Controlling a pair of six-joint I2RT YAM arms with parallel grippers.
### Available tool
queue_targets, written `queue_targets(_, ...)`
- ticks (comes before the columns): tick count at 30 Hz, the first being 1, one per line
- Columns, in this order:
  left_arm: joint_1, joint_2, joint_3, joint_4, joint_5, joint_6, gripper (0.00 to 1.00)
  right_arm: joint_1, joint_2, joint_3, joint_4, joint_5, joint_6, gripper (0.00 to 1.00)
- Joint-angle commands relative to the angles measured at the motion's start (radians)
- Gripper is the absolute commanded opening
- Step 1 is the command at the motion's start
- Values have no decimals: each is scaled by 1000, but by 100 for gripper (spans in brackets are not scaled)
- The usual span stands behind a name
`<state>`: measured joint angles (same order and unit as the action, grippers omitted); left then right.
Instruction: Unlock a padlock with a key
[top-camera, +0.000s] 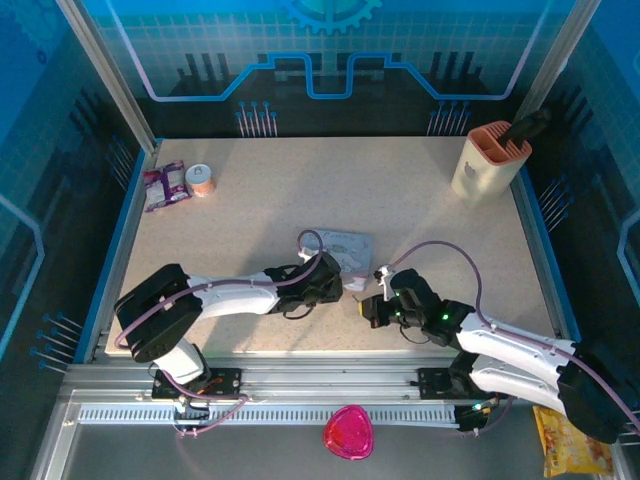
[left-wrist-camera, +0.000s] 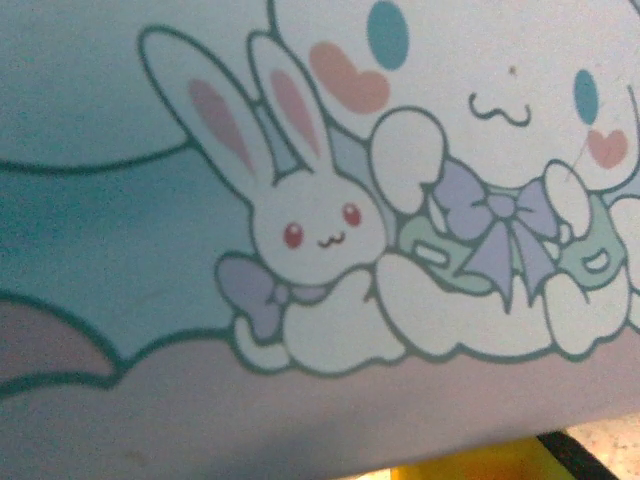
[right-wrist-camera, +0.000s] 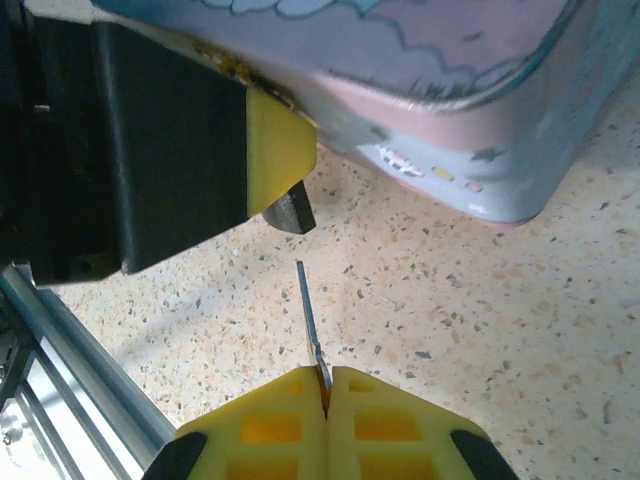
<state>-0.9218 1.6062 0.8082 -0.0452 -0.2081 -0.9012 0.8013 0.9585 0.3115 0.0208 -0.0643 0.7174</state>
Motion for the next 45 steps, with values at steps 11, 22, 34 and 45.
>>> queue_targets(11, 76, -81, -26, 125, 144, -191, 17, 28, 143, -31, 257, -23, 50, 0)
queue_targets(22, 99, -97, -56, 194, 206, -273, 15, 27, 153, -57, 386, 9, -42, 0)
queue_targets(34, 113, -118, -77, 230, 236, -314, 13, 8, 208, -82, 487, -8, -81, 0)
queue_targets(45, 121, -125, -88, 254, 255, -328, 13, 2, 211, -107, 524, 6, -96, 0)
